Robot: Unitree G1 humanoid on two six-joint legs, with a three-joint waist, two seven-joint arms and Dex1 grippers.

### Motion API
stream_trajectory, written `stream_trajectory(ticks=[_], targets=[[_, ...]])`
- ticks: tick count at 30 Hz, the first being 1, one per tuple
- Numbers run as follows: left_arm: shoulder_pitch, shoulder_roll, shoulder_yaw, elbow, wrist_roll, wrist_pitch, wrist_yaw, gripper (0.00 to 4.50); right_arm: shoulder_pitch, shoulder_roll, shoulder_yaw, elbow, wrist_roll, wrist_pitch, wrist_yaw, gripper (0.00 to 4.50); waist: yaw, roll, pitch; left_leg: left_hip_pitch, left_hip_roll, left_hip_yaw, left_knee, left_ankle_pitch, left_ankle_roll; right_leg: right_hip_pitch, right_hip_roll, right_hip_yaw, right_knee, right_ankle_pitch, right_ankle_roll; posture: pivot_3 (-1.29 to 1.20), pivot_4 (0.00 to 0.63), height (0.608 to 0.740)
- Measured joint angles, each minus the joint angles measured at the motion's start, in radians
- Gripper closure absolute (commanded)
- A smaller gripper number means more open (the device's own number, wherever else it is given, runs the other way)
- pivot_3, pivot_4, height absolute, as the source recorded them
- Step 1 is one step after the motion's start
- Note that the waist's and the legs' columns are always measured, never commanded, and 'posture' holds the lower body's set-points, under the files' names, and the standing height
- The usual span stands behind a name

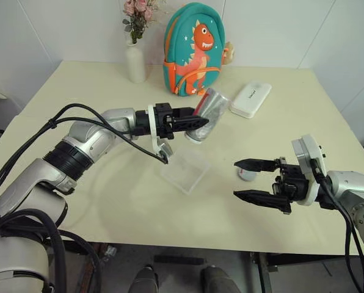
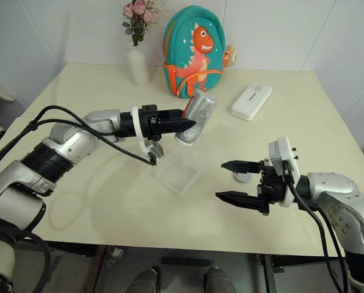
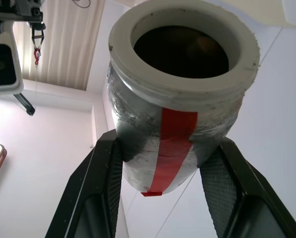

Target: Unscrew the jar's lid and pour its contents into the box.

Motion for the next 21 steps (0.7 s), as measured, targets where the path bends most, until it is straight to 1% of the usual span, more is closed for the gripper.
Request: stream_trajectory(ticks=[4,9,14,21], targets=[[-0.003,-0.003,-0.021,0.013,0.024,0.067,0.087,2.61,0.041,-0.035,-0.073,0.002,0.008,0.006,0.013,0.01,0.000,0.000,0.000,0.000,0.000,0.000,0.000,0.000,0.000,0.000,0.000,0.000,0.000,0.000,0.000,0.00,0.150,0.740],[0.011,-0.015,-0.029,0.000,0.019,0.081,0.143,2.61,0.049,-0.033,-0.098,0.002,0.023,0.009,-0.006,0.01,-0.003,0.000,0.000,0.001,0.000,0.000,0.000,0.000,0.000,0.000,0.000,0.000,0.002,0.000,0.000,0.00,0.150,0.740],[0.079,0.000,-0.033,-0.044,0.017,0.087,0.146,2.61,0.069,-0.030,-0.109,0.003,0.023,-0.018,-0.005,0.01,-0.002,0.000,0.000,0.001,0.000,0.000,0.000,0.000,-0.001,0.000,0.000,0.000,0.002,0.000,0.000,0.00,0.150,0.740],[0.091,0.013,-0.033,-0.042,0.016,0.105,0.136,2.61,0.095,-0.030,-0.109,0.009,0.021,-0.052,-0.001,0.01,-0.002,0.000,0.000,0.001,0.000,0.000,0.001,0.000,-0.001,0.000,0.000,0.000,0.002,0.000,0.000,0.00,0.150,0.740]])
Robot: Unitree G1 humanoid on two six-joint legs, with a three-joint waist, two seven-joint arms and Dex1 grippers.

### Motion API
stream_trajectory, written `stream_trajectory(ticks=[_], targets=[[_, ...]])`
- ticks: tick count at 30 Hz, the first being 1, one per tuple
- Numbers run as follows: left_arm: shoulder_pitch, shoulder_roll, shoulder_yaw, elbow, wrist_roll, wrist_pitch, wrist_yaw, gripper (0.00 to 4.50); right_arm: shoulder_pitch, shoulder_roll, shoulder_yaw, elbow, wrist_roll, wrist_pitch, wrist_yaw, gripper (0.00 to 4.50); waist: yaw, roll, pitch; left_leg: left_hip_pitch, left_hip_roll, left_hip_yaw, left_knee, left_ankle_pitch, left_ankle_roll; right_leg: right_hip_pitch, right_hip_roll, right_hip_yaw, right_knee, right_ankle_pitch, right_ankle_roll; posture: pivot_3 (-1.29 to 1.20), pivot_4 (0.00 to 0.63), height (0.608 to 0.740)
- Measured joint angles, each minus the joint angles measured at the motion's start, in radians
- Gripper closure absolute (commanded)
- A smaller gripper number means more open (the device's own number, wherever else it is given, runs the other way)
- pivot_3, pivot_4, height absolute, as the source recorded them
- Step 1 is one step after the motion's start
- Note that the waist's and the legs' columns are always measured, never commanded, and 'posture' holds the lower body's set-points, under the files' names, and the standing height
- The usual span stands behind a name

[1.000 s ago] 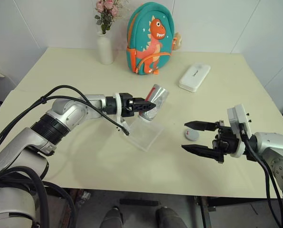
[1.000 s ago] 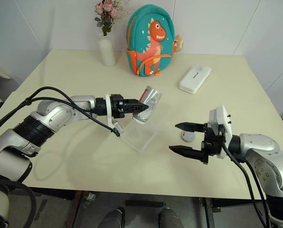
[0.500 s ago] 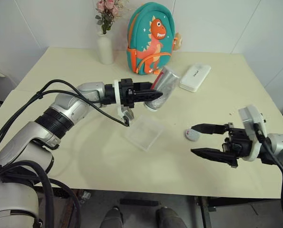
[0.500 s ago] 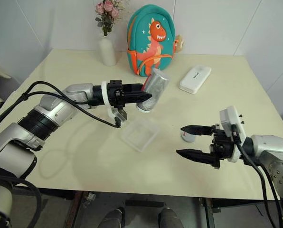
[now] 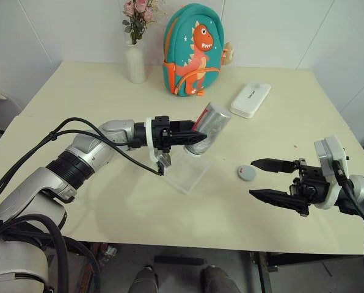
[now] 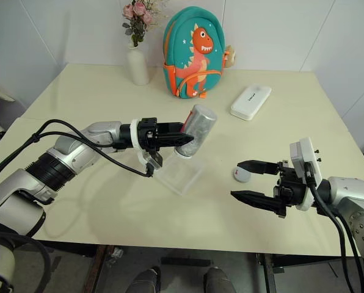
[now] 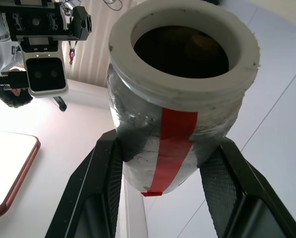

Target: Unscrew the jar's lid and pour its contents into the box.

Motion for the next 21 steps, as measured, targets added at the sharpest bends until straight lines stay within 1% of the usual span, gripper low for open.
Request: stream_trajectory(ticks=[3,5,7,9,12,13,14,16,17,18,19,21], targets=[[-0.012,-0.021,-0.003,0.069,0.000,0.012,0.002,2.61,0.003,0.000,0.000,0.008,-0.005,-0.021,0.014,0.01,0.000,0.000,0.000,0.000,0.000,0.000,0.000,0.000,0.000,0.000,0.000,0.000,0.001,0.000,0.000,0.00,0.150,0.740],[-0.067,-0.032,-0.002,0.192,-0.030,-0.007,-0.012,2.61,0.000,0.008,0.002,0.023,-0.022,-0.040,0.022,0.01,-0.001,-0.003,0.002,0.000,0.000,0.000,0.001,0.000,0.000,-0.001,0.000,0.000,0.002,0.000,0.000,0.00,0.150,0.740],[-0.120,-0.027,0.056,0.300,-0.153,-0.086,-0.076,2.61,-0.003,0.024,0.004,0.040,-0.037,-0.059,0.024,0.01,-0.005,-0.003,0.002,0.000,0.000,0.000,0.001,0.000,0.000,-0.001,0.000,0.000,0.001,0.000,0.000,0.00,0.150,0.740],[-0.149,-0.023,0.123,0.357,-0.293,-0.183,-0.153,2.61,-0.008,0.037,0.008,0.047,-0.045,-0.068,0.022,0.01,-0.003,-0.003,0.002,0.000,0.000,0.000,0.000,0.000,0.000,0.000,0.000,0.000,0.000,0.000,0.000,0.00,0.150,0.740],[-0.128,-0.019,0.175,0.381,-0.465,-0.324,-0.265,2.61,-0.016,0.041,0.015,0.048,-0.051,-0.068,0.018,0.01,0.000,-0.003,0.002,0.000,0.000,0.000,-0.001,0.000,0.000,0.000,0.000,0.000,0.000,0.000,0.001,0.00,0.150,0.740],[-0.095,-0.018,0.197,0.373,-0.553,-0.393,-0.320,2.61,-0.020,0.044,0.016,0.048,-0.055,-0.068,0.017,0.01,0.000,-0.002,0.001,0.000,0.000,0.001,-0.002,0.001,-0.002,0.000,-0.001,0.000,0.000,0.000,0.000,0.00,0.150,0.740],[-0.035,-0.017,0.232,0.353,-0.699,-0.489,-0.425,2.61,-0.031,0.049,0.026,0.050,-0.059,-0.067,0.012,0.01,-0.003,-0.002,0.001,0.000,0.000,0.001,-0.002,0.002,-0.003,0.000,-0.001,0.000,0.000,0.000,0.000,0.00,0.150,0.740],[0.109,-0.031,0.297,0.291,-0.991,-0.561,-0.648,2.61,-0.047,0.064,0.047,0.052,-0.065,-0.067,0.000,0.01,-0.005,-0.002,0.001,0.001,0.001,0.003,-0.002,0.002,-0.004,-0.001,0.000,0.001,0.001,-0.001,0.000,0.00,0.150,0.740],[0.189,-0.062,0.352,0.249,-1.182,-0.524,-0.794,2.61,-0.053,0.070,0.054,0.055,-0.067,-0.066,-0.006,0.01,-0.003,-0.002,0.001,0.001,0.001,0.003,-0.001,0.002,-0.003,-0.001,0.000,0.001,0.004,-0.001,-0.001,0.00,0.150,0.740],[0.244,-0.094,0.402,0.214,-1.326,-0.468,-0.904,2.61,-0.057,0.072,0.059,0.056,-0.068,-0.066,-0.008,0.01,-0.001,-0.002,0.001,0.001,0.001,0.003,-0.001,0.002,-0.003,-0.001,0.000,0.001,0.005,-0.001,-0.001,0.00,0.150,0.740],[0.309,-0.125,0.469,0.148,-1.517,-0.367,-1.042,2.61,-0.069,0.075,0.069,0.058,-0.070,-0.066,-0.011,0.01,0.000,-0.002,0.001,0.002,0.002,0.002,0.000,0.002,-0.003,-0.001,0.000,0.000,0.007,-0.001,-0.002,0.00,0.150,0.740],[0.363,-0.144,0.561,0.055,-1.708,-0.219,-1.175,2.61,-0.082,0.077,0.080,0.062,-0.075,-0.066,-0.011,0.01,-0.001,-0.002,0.001,0.002,0.002,0.001,0.002,0.003,-0.002,-0.001,0.001,0.000,0.009,-0.001,-0.002,0.00,0.150,0.740]])
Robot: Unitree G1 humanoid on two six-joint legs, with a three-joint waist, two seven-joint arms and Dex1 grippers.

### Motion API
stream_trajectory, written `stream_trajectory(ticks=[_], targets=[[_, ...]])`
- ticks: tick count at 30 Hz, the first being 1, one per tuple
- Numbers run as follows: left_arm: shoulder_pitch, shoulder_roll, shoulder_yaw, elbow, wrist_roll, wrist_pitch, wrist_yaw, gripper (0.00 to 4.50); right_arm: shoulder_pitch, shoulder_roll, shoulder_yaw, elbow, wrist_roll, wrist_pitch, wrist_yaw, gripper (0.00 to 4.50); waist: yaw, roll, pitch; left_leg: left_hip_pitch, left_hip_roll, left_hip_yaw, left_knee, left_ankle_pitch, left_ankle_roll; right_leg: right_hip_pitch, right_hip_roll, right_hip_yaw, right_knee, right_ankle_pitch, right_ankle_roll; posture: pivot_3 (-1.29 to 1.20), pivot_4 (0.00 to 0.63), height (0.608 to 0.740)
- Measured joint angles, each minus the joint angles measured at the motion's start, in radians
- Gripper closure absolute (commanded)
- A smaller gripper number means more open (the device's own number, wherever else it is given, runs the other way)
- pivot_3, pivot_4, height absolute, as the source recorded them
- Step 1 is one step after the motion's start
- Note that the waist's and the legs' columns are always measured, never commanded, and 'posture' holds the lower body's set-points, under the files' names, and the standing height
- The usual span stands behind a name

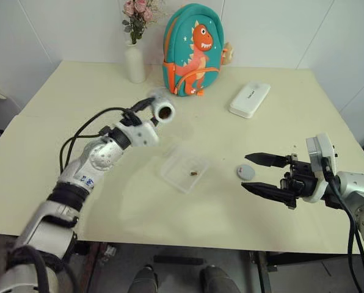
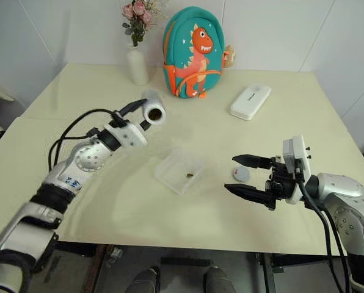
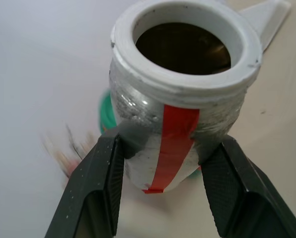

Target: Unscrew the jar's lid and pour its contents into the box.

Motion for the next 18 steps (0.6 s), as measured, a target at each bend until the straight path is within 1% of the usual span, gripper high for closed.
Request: stream_trajectory(ticks=[3,6,9,11,13,15,18], targets=[[0.063,-0.040,0.157,-0.165,-0.244,0.252,-0.109,2.61,-0.014,0.007,0.009,0.020,-0.008,-0.001,0.002,0.01,0.000,0.000,0.000,0.002,0.000,0.000,0.005,0.000,0.001,0.003,0.000,0.000,0.002,0.000,0.000,0.00,0.150,0.740],[0.166,-0.103,0.291,-0.298,-0.452,0.506,-0.129,2.61,-0.027,0.012,0.017,0.048,-0.025,-0.014,0.019,0.01,-0.006,0.001,0.000,0.003,-0.001,0.000,0.011,-0.001,0.002,0.005,0.000,0.001,0.005,0.000,0.000,0.00,0.150,0.740],[0.239,-0.155,0.411,-0.364,-0.621,0.721,-0.104,2.61,-0.038,0.013,0.025,0.077,-0.036,-0.025,0.040,0.01,-0.004,0.000,0.000,0.003,-0.001,-0.002,0.014,0.000,0.002,0.005,0.001,0.000,0.007,0.001,0.000,0.00,0.150,0.740],[0.254,-0.141,0.475,-0.387,-0.666,0.802,-0.098,2.61,-0.051,0.013,0.037,0.099,-0.050,-0.041,0.058,0.01,-0.005,0.000,0.000,0.003,0.000,-0.002,0.014,0.000,0.002,0.005,0.001,0.000,0.007,0.003,0.001,0.00,0.150,0.740],[0.261,-0.116,0.510,-0.409,-0.677,0.843,-0.110,2.61,-0.060,0.014,0.045,0.128,-0.063,-0.050,0.079,0.01,-0.004,0.000,0.000,0.003,-0.001,-0.001,0.014,0.001,0.002,0.006,0.001,0.000,0.005,0.004,0.001,0.00,0.150,0.740],[0.286,-0.086,0.512,-0.432,-0.681,0.878,-0.165,2.61,-0.098,0.020,0.056,0.161,-0.079,-0.060,0.087,0.01,-0.005,0.000,0.000,0.004,-0.001,-0.001,0.014,0.001,0.002,0.008,0.001,0.001,0.003,0.004,0.002,0.00,0.150,0.740],[0.305,-0.081,0.479,-0.424,-0.680,0.913,-0.242,2.61,-0.157,0.025,0.090,0.201,-0.102,-0.070,0.108,0.01,-0.005,0.000,0.000,0.004,-0.001,-0.001,0.014,0.001,0.002,0.009,0.001,0.001,0.000,0.005,0.002,0.00,0.150,0.740]])
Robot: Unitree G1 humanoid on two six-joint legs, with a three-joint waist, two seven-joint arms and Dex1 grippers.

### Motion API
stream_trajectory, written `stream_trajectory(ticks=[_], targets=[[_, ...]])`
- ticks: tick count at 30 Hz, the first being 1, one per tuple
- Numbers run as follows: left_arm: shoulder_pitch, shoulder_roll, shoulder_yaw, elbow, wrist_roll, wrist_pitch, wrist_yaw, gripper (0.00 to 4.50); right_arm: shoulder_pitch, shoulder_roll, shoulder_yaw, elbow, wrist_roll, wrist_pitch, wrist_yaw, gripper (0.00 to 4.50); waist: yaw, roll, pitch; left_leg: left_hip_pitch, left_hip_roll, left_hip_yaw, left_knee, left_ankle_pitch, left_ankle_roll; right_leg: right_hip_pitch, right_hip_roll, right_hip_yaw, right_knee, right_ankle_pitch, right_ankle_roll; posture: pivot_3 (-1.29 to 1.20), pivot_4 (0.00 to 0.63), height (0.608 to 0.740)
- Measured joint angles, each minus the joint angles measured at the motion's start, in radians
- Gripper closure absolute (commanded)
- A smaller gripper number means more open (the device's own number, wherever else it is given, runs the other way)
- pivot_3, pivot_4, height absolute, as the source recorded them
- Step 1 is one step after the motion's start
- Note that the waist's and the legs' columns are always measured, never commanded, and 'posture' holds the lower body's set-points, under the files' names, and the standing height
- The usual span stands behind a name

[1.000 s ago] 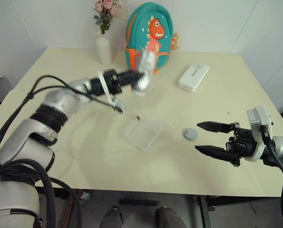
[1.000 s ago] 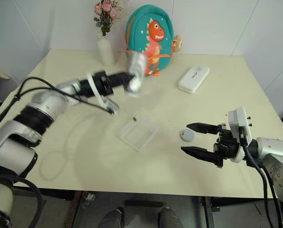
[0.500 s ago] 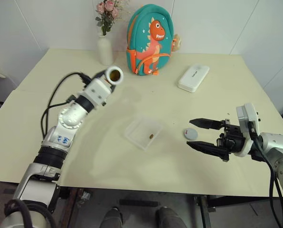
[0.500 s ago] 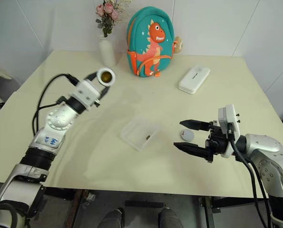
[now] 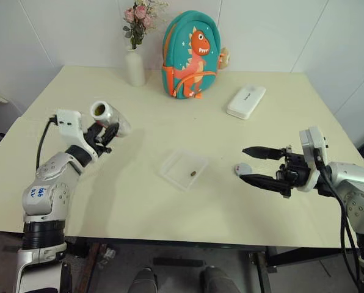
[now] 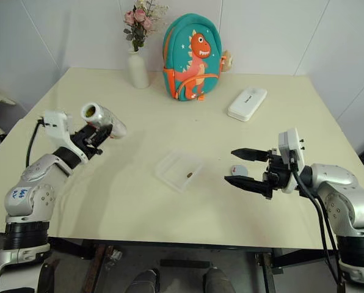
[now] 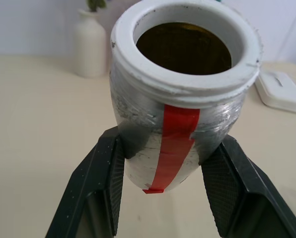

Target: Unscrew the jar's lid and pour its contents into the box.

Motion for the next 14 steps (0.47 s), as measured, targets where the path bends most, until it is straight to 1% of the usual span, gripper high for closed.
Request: stream_trajectory(ticks=[3,6,10,14], targets=[[-0.005,0.001,-0.014,0.074,0.006,0.020,-0.062,2.61,-0.042,0.007,0.031,0.018,-0.020,0.001,0.004,0.01,0.001,0.000,0.000,0.000,0.000,0.000,-0.002,0.000,0.000,0.000,0.000,0.000,-0.002,0.000,0.000,0.00,0.150,0.740],[-0.013,0.013,-0.046,0.153,0.044,0.033,-0.107,2.61,-0.047,0.008,0.038,0.016,-0.026,0.008,0.001,0.01,0.002,0.000,0.000,-0.002,0.000,0.000,-0.003,-0.001,0.001,-0.001,0.000,0.000,-0.004,0.000,0.000,0.00,0.150,0.740],[-0.085,0.032,-0.068,0.220,0.079,0.056,-0.172,2.61,-0.045,0.007,0.033,-0.050,-0.015,0.051,-0.033,0.01,0.005,0.000,0.000,-0.003,0.000,-0.001,-0.004,-0.002,0.001,-0.001,0.000,-0.001,-0.006,0.000,0.001,0.00,0.150,0.740],[-0.125,0.042,-0.094,0.247,0.114,0.063,-0.214,2.61,-0.031,0.003,0.020,-0.093,-0.004,0.082,-0.066,0.01,0.004,0.000,0.000,-0.003,0.000,-0.001,-0.005,-0.003,0.001,0.000,-0.001,-0.001,-0.008,0.000,0.001,0.00,0.150,0.740]])
